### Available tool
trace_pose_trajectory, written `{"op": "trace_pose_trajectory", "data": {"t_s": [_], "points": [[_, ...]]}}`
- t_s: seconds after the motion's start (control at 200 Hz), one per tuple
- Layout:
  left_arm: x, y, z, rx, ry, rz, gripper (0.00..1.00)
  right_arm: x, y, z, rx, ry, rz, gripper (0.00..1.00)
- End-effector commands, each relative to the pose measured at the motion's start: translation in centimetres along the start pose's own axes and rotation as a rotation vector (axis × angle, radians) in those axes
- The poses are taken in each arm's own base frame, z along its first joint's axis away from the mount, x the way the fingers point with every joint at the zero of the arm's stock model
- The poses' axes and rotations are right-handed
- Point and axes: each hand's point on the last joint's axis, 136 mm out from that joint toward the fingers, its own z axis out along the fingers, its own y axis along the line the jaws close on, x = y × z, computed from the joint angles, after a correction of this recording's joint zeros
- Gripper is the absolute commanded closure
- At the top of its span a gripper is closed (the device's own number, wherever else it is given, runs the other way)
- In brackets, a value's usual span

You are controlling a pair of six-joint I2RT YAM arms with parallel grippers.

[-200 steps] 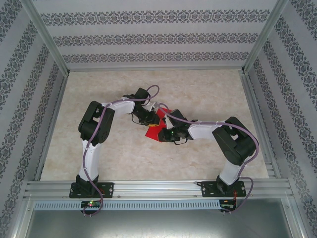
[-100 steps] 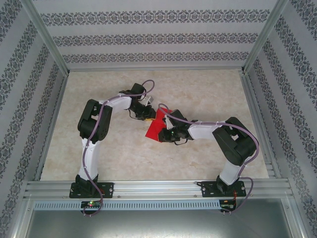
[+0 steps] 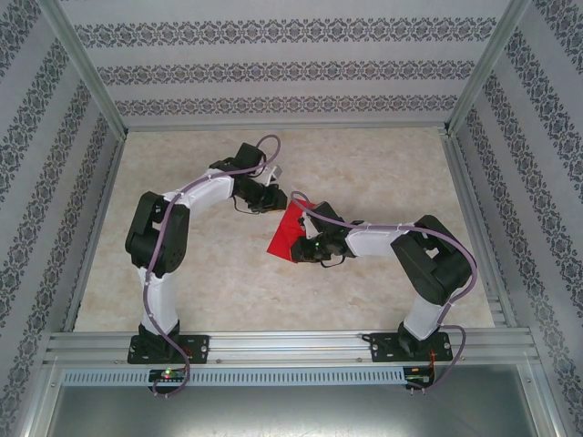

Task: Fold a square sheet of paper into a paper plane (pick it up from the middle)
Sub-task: Fold the triangle a second time at the center of the table.

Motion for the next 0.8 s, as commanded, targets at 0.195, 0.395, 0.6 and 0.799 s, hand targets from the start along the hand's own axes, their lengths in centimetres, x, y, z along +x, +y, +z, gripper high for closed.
{"op": "trace_pose_trajectory", "data": {"t_s": [0.195, 0.395, 0.6, 0.799], "points": [[4.3, 0.5, 4.6, 0.035, 0.141, -0.056, 0.83, 2.7, -1.5, 0.0, 0.063, 0.086, 0.015, 0.85], [4.5, 2.2, 6.1, -0.005, 0.166, -0.049, 0.83, 2.7, -1.4, -0.1, 0.059, 0.083, 0.013, 0.85], [5.4, 4.4, 7.3, -0.067, 0.201, -0.061, 0.83, 1.5, -0.2, -1.0, 0.016, 0.035, 0.02, 0.82], [6.1, 5.4, 7.6, -0.094, 0.216, -0.062, 0.82, -2.5, 2.4, -4.0, -0.13, -0.117, 0.062, 0.81]]}}
